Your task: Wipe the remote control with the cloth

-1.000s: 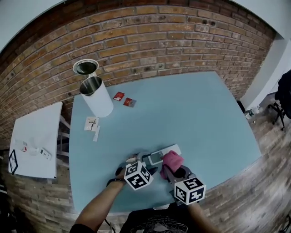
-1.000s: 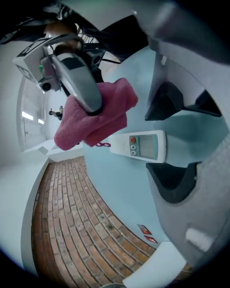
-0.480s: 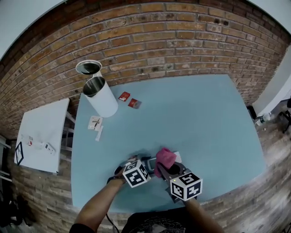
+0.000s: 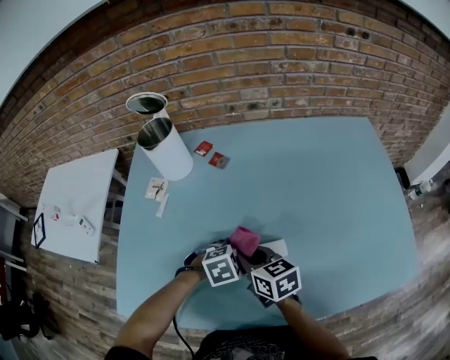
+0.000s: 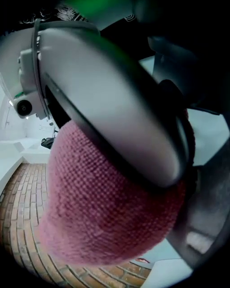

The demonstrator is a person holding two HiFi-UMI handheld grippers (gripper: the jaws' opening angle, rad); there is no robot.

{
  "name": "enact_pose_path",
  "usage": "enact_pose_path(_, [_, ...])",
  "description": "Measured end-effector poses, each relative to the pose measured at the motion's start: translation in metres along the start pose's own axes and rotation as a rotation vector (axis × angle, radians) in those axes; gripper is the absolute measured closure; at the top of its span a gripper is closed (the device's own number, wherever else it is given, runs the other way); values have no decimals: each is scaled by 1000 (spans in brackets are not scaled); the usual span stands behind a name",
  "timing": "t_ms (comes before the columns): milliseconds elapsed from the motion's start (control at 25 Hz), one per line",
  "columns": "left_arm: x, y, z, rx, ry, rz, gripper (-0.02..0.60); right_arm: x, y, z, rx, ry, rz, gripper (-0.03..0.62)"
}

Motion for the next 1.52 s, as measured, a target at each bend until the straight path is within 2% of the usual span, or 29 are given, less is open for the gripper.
enact_pose_path(280, [1,5,-2,7,0,71,249,6,-6,-11,17,-10,-8,530])
enact_pose_path(920, [0,13,-4,29,3,190,265,42,-12,-63,-48,53,-5,530])
enact_pose_path(1520, [0,12,-9,72,15,210,308,76,-8,-104,-43,51,1,530])
Point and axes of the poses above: the fingertips, and each gripper's own axes: x backward along the fingers, z to its left, y out of its top, the point moved 9 cm from there along x, backward along the fingers, and after that the axes turned 8 degrees about z, right-handed, at the moved point
